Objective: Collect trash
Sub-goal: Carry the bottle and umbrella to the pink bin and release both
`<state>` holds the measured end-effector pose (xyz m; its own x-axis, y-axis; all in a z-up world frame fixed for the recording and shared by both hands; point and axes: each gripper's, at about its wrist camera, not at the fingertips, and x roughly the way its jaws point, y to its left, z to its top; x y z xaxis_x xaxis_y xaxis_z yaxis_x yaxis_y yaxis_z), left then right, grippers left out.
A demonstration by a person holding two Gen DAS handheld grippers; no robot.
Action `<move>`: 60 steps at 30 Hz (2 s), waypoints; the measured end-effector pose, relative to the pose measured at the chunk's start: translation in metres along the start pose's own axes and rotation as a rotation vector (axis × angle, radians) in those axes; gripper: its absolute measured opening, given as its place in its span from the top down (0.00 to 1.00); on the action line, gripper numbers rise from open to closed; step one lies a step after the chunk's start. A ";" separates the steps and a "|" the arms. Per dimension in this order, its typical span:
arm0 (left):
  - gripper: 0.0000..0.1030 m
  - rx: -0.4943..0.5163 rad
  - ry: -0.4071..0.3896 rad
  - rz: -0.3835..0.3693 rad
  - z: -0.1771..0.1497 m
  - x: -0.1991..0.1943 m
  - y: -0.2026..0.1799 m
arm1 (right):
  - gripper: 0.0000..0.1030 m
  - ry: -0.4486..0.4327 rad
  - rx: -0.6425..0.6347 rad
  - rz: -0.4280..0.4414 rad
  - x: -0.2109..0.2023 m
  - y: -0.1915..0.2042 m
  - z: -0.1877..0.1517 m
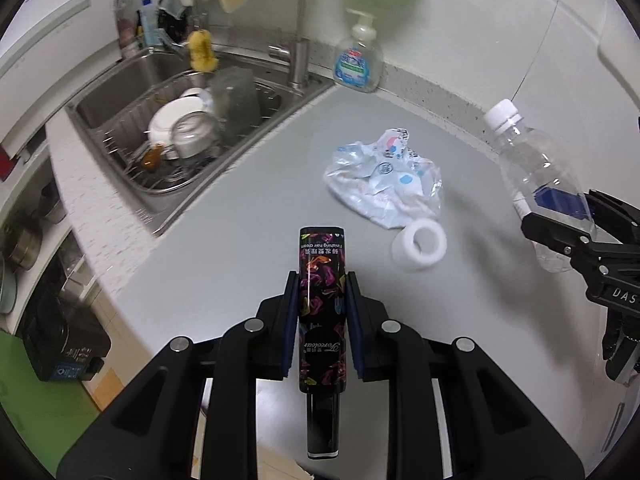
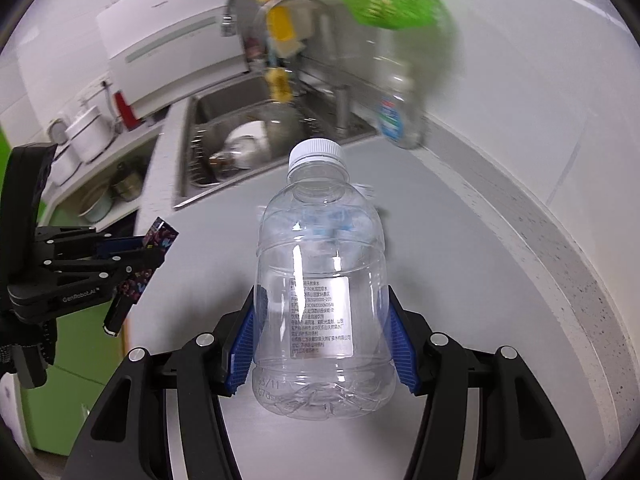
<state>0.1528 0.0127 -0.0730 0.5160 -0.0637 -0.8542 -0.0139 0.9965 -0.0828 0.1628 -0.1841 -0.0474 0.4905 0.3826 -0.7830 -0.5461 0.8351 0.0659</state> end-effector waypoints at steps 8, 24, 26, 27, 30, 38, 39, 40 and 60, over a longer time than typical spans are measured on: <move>0.79 -0.078 -0.045 0.039 -0.057 -0.059 0.060 | 0.46 0.008 -0.088 0.079 0.001 0.086 -0.004; 0.79 -0.355 0.017 0.138 -0.215 -0.085 0.210 | 0.46 0.164 -0.298 0.297 0.077 0.283 -0.045; 0.79 -0.393 0.039 0.152 -0.241 -0.075 0.228 | 0.46 0.207 -0.319 0.315 0.099 0.305 -0.057; 0.79 -0.408 0.048 0.155 -0.250 -0.071 0.234 | 0.46 0.223 -0.325 0.320 0.108 0.313 -0.062; 0.79 -0.467 0.080 0.166 -0.283 -0.053 0.258 | 0.46 0.284 -0.364 0.336 0.142 0.339 -0.082; 0.79 -0.567 0.127 0.160 -0.353 0.017 0.307 | 0.46 0.400 -0.433 0.340 0.246 0.384 -0.138; 0.79 -0.577 0.132 0.158 -0.362 0.028 0.312 | 0.46 0.419 -0.438 0.341 0.266 0.388 -0.148; 0.79 -0.586 0.135 0.155 -0.368 0.039 0.317 | 0.46 0.434 -0.444 0.342 0.284 0.391 -0.158; 0.79 -0.679 0.210 0.105 -0.491 0.228 0.360 | 0.12 0.578 -0.490 0.323 0.526 0.403 -0.312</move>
<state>-0.1554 0.3298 -0.5500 0.3078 -0.0471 -0.9503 -0.6191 0.7485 -0.2376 -0.0110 0.2308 -0.6259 -0.0957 0.1987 -0.9754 -0.9004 0.4004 0.1699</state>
